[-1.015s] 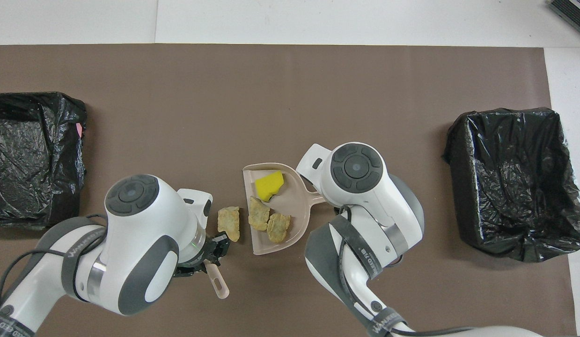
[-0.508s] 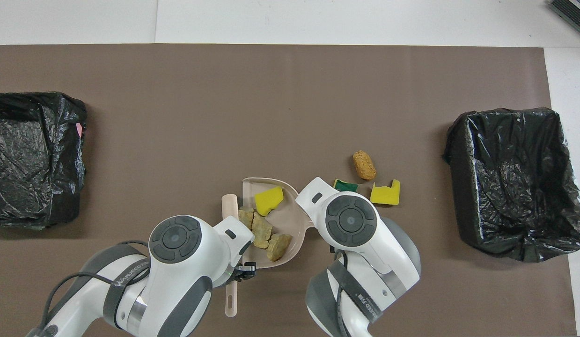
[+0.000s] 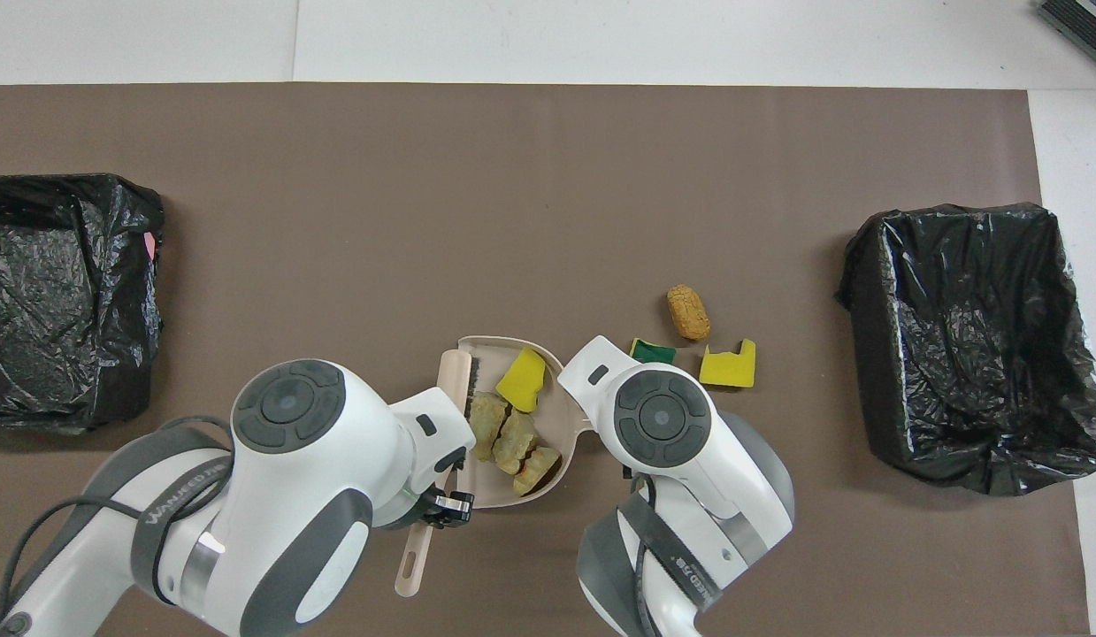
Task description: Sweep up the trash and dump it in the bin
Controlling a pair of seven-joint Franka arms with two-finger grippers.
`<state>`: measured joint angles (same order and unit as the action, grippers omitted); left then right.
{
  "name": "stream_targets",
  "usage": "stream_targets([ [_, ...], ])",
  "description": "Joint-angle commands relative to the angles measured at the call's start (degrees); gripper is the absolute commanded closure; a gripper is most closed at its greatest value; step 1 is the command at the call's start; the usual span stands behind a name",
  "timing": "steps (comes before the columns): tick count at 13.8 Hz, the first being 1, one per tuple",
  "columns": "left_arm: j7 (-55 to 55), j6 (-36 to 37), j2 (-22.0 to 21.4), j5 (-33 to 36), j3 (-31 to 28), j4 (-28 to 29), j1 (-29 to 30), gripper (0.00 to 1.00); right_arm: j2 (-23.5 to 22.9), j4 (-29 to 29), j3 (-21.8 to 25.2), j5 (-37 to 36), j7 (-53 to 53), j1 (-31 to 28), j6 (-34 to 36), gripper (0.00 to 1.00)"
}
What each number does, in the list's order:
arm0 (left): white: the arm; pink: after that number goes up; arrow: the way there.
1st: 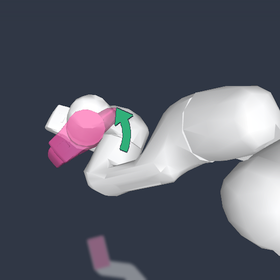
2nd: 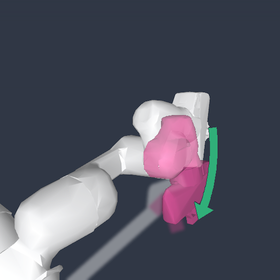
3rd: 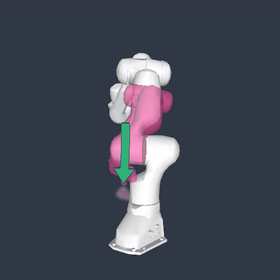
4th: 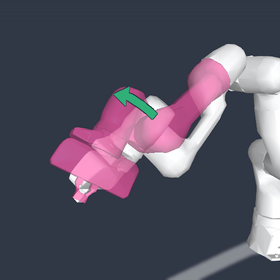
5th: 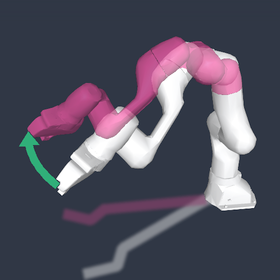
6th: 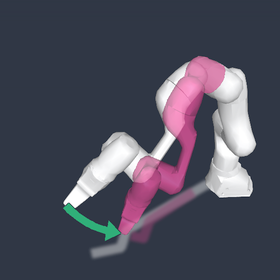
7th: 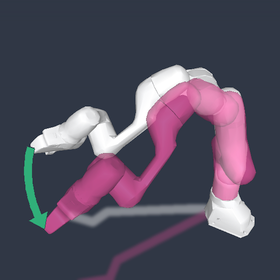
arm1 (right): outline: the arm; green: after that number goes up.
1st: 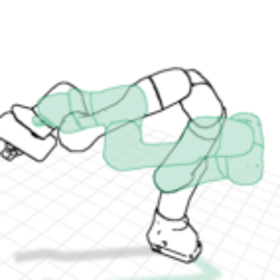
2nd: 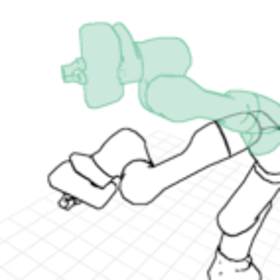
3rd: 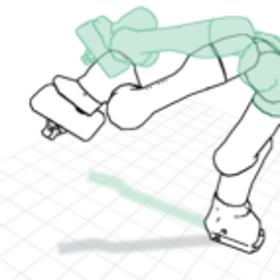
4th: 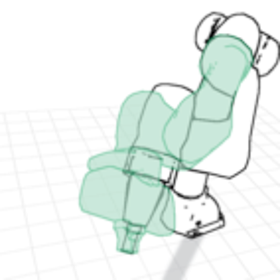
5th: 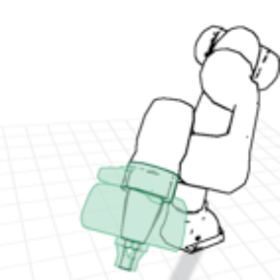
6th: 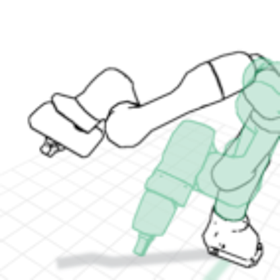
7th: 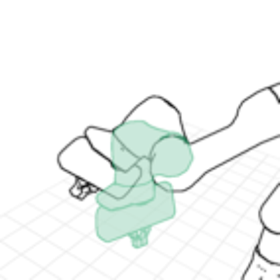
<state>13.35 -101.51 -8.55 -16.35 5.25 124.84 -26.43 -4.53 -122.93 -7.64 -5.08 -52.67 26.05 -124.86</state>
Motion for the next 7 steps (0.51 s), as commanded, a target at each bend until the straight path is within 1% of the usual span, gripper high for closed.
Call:
stream_targets([
  [1, -2.01, 1.23, -0.24, 0.36, 0.11, -0.64, 1.47, 1.00, 0.40, 0.85, -0.18, 0.51, 0.29, -0.30, 1.55, 1.00],
  [3, -1.84, 1.75, -0.33, 3.24, 0.20, -1.87, 3.32, 1.00, 0.48, 1.55, -0.18, 0.51, 0.11, -0.56, 1.55, 1.00],
  [4, -1.75, 1.75, -0.33, 5.09, 0.11, -2.92, 4.02, 1.00, 0.57, 2.95, -0.18, 0.51, -0.15, -1.26, 1.90, 1.00],
  [7, -2.02, 1.75, 0.11, 8.79, 0.20, -5.39, 8.93, 1.00, 0.75, 8.48, -0.18, 0.95, -2.60, -4.77, 7.94, 1.00],
])
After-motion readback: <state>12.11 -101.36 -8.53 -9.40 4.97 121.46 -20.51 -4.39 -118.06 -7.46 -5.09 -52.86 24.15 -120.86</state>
